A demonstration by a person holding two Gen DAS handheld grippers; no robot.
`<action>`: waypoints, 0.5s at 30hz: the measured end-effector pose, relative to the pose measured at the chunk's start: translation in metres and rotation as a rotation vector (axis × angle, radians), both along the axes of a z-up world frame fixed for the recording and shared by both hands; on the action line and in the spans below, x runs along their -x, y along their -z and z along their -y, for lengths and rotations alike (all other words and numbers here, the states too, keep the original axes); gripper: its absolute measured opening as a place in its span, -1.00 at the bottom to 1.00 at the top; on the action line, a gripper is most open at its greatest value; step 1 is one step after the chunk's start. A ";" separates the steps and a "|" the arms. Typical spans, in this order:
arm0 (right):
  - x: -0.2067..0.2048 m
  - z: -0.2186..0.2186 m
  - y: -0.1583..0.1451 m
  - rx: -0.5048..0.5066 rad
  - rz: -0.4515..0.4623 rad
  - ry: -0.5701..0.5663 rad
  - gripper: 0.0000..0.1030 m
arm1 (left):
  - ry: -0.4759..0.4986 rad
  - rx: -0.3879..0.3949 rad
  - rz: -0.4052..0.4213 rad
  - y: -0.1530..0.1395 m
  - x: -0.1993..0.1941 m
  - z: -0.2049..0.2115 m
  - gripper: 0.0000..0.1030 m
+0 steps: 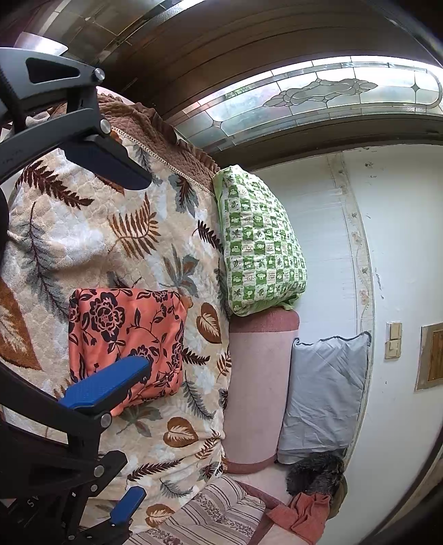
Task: Fold small clothes
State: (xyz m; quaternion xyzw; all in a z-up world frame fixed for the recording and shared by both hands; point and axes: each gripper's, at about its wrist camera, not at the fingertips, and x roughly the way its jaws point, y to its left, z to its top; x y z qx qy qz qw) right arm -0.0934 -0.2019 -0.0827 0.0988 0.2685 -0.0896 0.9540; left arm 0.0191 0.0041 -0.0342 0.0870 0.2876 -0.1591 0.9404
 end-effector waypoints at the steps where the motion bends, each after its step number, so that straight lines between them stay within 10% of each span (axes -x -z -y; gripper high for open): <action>1: -0.001 0.001 0.000 -0.001 0.000 0.001 0.41 | 0.001 0.000 -0.001 0.000 -0.001 0.000 0.90; 15: -0.025 0.000 0.005 -0.001 -0.018 -0.014 0.41 | 0.008 -0.005 -0.029 0.009 -0.022 0.007 0.90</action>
